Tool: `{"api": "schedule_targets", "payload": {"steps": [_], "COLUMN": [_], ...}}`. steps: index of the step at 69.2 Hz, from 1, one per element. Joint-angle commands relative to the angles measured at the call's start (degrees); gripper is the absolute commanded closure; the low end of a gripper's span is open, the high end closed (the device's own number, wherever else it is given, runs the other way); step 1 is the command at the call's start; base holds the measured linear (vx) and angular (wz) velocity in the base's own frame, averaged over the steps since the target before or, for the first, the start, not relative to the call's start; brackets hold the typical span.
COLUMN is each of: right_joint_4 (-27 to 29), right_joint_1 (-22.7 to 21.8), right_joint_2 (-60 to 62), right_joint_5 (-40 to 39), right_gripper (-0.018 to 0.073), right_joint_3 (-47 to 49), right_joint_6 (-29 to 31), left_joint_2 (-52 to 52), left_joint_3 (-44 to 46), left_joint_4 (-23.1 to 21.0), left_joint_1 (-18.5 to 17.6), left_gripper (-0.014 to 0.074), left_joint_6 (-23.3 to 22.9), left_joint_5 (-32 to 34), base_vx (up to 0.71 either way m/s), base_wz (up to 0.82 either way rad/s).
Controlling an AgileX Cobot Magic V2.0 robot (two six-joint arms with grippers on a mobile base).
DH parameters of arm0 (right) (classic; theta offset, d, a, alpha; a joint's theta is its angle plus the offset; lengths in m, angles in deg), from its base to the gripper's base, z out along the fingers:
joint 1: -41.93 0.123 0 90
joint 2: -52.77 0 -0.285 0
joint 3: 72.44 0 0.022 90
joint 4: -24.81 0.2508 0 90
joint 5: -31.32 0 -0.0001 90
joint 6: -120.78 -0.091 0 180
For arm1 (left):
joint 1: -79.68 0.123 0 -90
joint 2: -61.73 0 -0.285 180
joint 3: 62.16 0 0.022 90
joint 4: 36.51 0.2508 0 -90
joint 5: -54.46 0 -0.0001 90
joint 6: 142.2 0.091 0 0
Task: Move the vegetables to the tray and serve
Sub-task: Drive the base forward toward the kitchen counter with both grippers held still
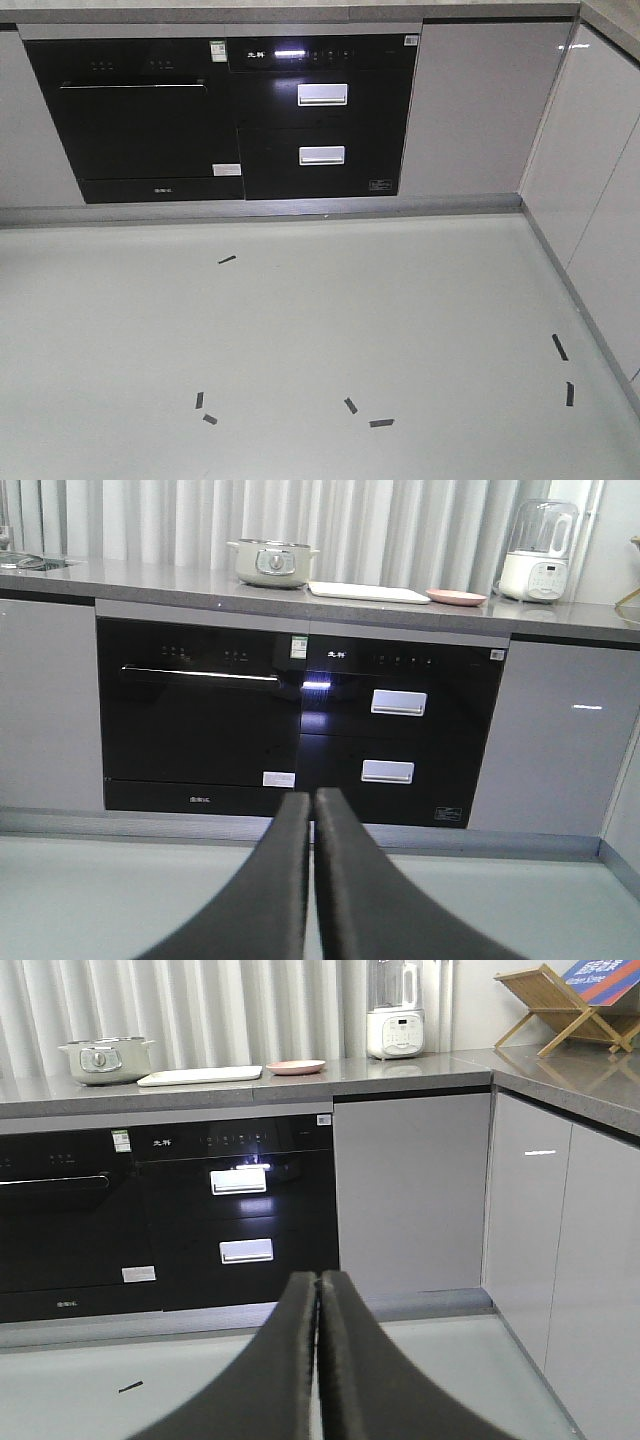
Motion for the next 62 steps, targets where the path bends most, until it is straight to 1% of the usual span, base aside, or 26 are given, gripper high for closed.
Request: {"api": "schedule_targets", "payload": {"steps": [1, 62], "right_joint_4": [-0.5, -0.5], "right_joint_1": [-0.3, -0.3], "right_joint_2": [0.1, 0.1], "right_joint_5": [-4.5, -4.5], "right_gripper": [0.0560, 0.0560], "right_joint_3": [-0.4, -0.4], "right_joint_6": [0.3, 0.3], "left_joint_2": [-0.9, -0.9], "left_joint_3": [-0.6, -0.6], "left_joint_4": [-0.4, -0.4], "left_joint_1": [-0.4, -0.4], "left_gripper": [0.0603, 0.0603], "left_joint_6": [0.0, 0.0], "left_joint_5": [3.9, 3.9], "base_vx": [0.00, 0.00], "base_wz": [0.00, 0.00]}}
